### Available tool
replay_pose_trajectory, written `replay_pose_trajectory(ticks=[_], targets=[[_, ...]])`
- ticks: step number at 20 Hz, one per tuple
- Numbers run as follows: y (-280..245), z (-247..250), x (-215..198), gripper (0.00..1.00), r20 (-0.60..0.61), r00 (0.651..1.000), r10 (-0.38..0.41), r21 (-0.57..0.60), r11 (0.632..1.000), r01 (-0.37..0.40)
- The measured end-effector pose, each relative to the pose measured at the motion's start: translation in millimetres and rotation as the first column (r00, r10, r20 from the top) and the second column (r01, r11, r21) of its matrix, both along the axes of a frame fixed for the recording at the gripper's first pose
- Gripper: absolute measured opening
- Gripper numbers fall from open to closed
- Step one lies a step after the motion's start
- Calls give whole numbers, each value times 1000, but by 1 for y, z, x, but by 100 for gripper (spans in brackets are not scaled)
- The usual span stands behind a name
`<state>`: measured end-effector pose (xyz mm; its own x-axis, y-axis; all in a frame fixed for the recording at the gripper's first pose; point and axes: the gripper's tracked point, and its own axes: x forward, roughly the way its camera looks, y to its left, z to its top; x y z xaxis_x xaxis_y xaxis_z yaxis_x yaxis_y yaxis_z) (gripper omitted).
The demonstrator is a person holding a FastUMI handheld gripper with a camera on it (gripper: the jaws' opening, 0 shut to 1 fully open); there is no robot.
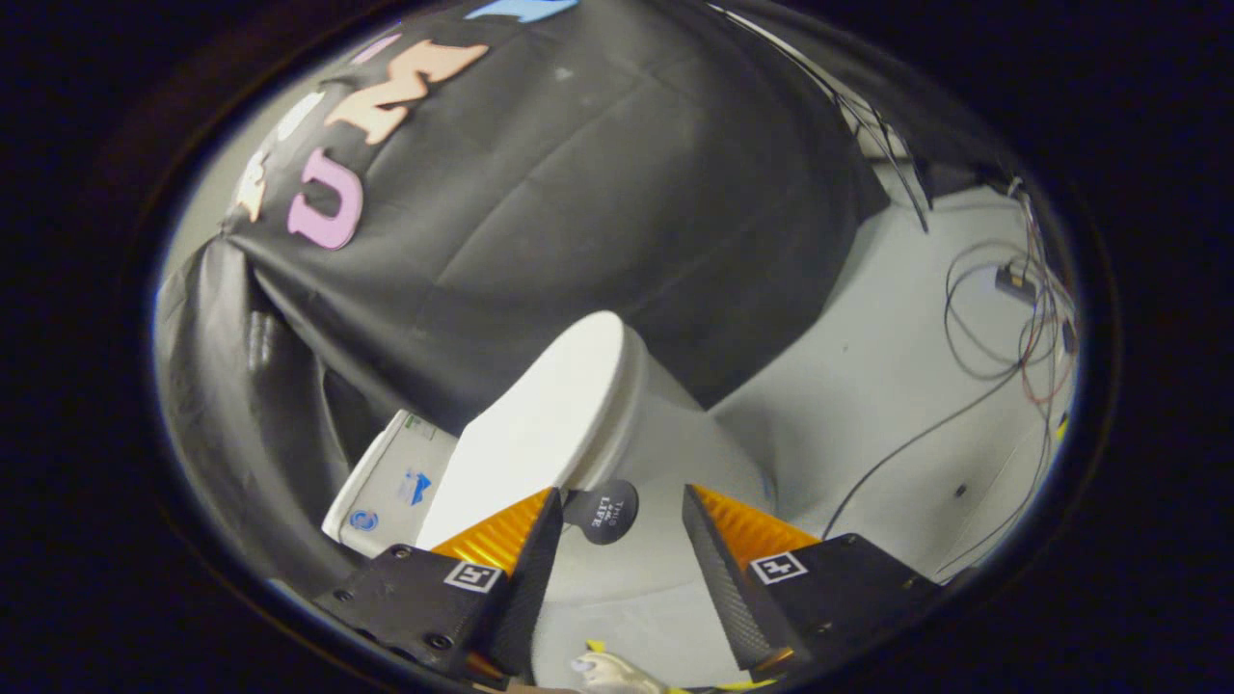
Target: Open the toilet lid.
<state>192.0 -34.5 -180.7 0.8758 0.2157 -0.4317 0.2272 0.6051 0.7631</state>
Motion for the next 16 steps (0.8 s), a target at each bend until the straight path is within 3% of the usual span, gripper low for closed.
replay_pose_trajectory(ticks=[1, 5, 7, 10, 11, 16], targets=[[0, -4, 7, 76, -12, 1000, -12, 53, 999, 13], [-1, -1, 26, 44, -11, 1000, -14, 267, 964, 17], [-8, 3, 26, 29, -26, 999, -25, 318, 947, 32], [-3, 13, 29, 5, -35, 999, -13, 450, 893, 27], [-1, 13, 30, 0, -34, 999, -4, 438, 899, 18], [2, 20, 25, 0, -21, 999, 38, 335, 942, -28]])
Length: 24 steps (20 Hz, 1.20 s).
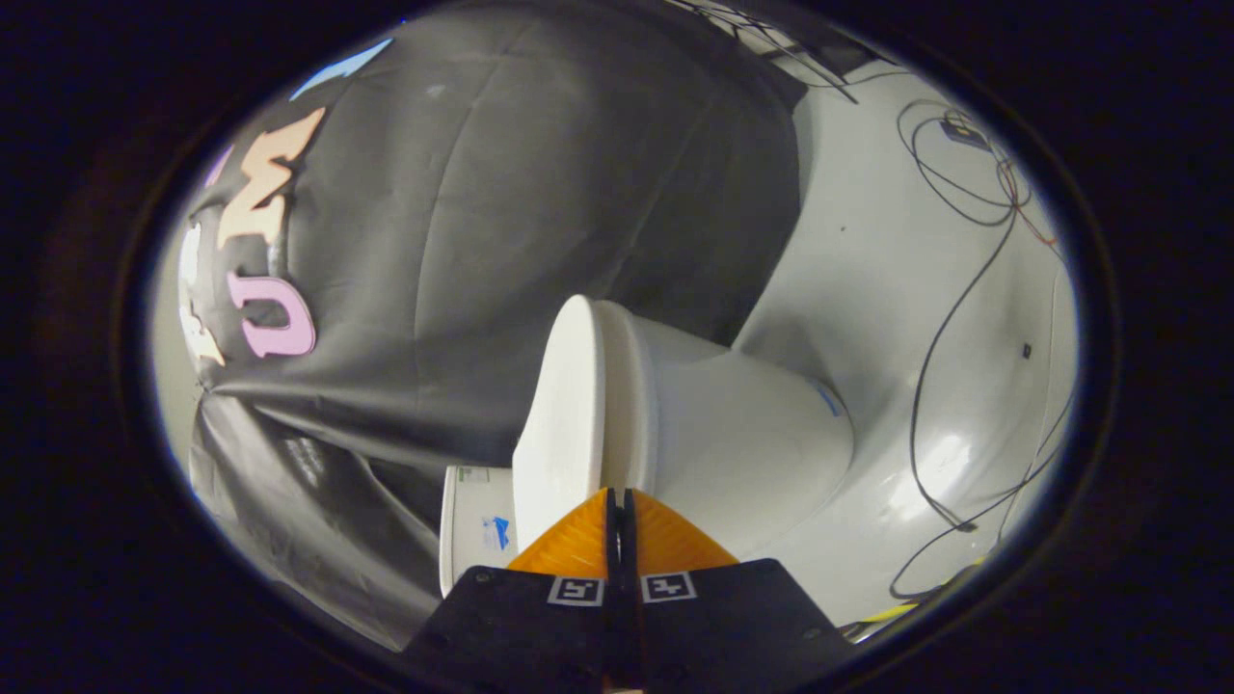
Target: Open the toilet lid.
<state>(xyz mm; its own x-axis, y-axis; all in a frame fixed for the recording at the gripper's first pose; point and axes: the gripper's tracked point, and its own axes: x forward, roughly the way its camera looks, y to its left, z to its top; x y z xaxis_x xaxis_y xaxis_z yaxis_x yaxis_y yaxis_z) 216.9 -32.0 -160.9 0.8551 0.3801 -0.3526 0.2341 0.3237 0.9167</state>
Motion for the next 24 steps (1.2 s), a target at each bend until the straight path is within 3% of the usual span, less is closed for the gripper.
replay_pose_trajectory(ticks=[5, 12, 18, 24], targets=[[11, 42, 2, 0, 32, 999, 33, -97, 995, -30], [47, 137, -1, 0, 57, 997, 45, -245, 969, -29], [102, 216, 4, 0, 86, 995, 55, -473, 881, -8], [152, 257, 8, 0, 77, 996, 53, -590, 807, 2]])
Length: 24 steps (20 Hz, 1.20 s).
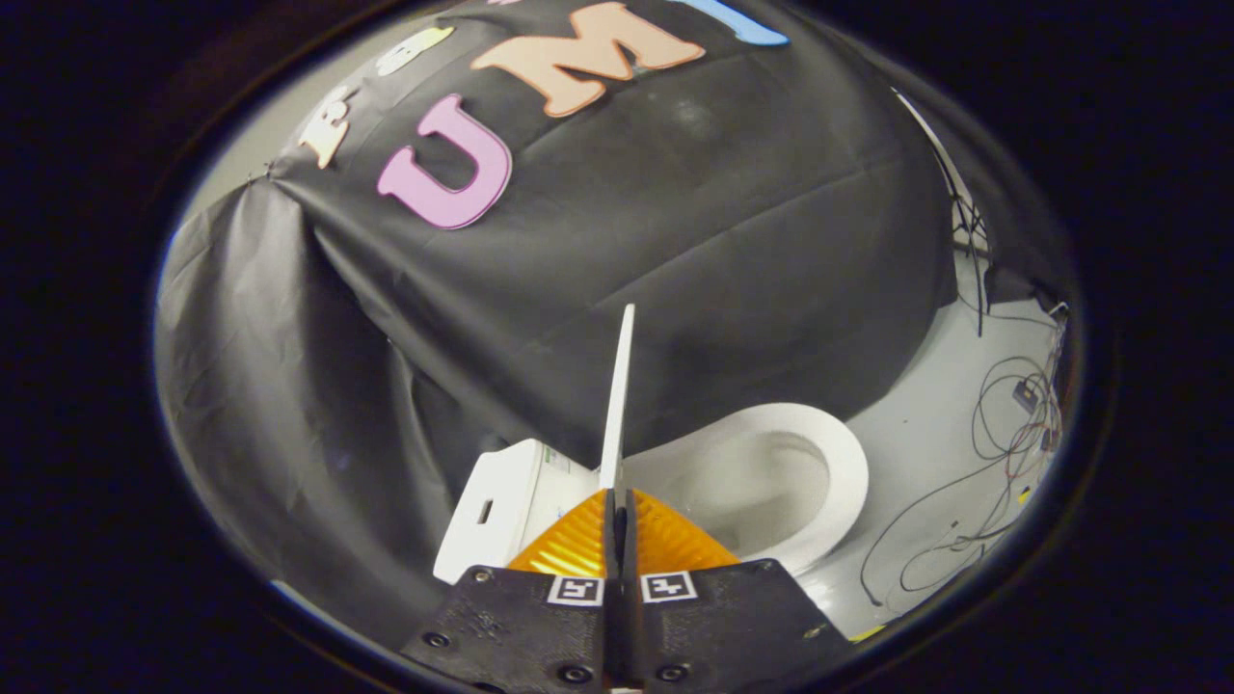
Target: Open the toilet lid.
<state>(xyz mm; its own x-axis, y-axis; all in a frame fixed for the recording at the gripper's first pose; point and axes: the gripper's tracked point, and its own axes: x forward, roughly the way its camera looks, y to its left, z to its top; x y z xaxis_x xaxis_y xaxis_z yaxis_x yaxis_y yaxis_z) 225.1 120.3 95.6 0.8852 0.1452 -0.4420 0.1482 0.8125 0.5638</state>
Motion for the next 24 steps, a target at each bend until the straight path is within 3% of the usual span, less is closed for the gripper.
replay_pose_trajectory(ticks=[7, 15, 21, 24], targets=[[72, 44, 13, 0, 22, 998, 59, -112, 992, -57], [189, 70, 36, 0, 62, 978, 199, -238, 955, -179], [280, 52, 72, 0, 46, 946, 321, -289, 911, -295], [313, 27, 93, 0, 40, 941, 335, -306, 901, -307]])
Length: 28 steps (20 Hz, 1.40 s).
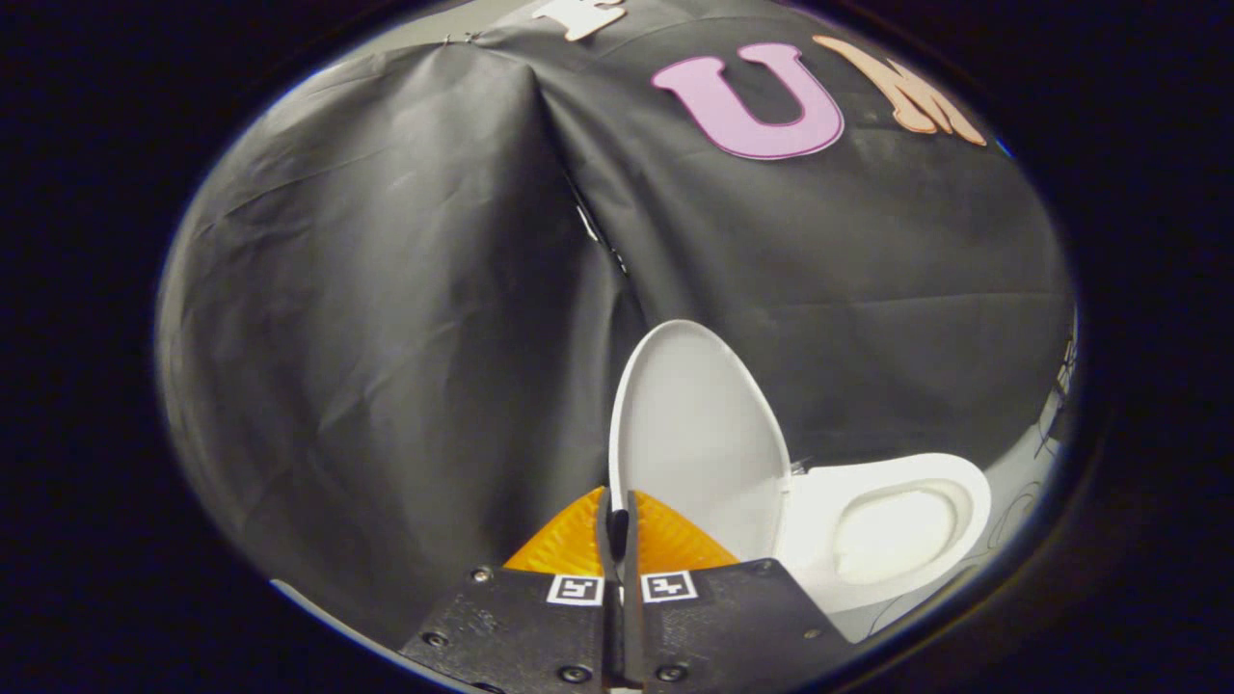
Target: Open the toilet lid.
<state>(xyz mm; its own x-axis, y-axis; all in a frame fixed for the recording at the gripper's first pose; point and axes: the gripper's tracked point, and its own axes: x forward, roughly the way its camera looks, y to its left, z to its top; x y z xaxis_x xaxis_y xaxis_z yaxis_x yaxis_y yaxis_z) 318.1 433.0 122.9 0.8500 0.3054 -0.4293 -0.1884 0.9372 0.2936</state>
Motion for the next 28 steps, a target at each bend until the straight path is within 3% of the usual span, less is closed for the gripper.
replay_pose_trajectory(ticks=[5, 16, 19, 23, 25, 28], targets=[[25, 16, -4, 0, 30, 1000, 4, -79, 997, -2], [13, 11, -6, 1, 44, 999, -12, -36, 999, 14], [9, 9, -8, 10, 42, 999, -17, -1, 1000, 17], [20, 10, -13, 33, 6, 999, 47, 85, 995, -48], [18, 8, -11, 45, -24, 999, 41, 147, 989, -37], [0, 12, -16, 51, -8, 1000, 12, 186, 983, -10]])
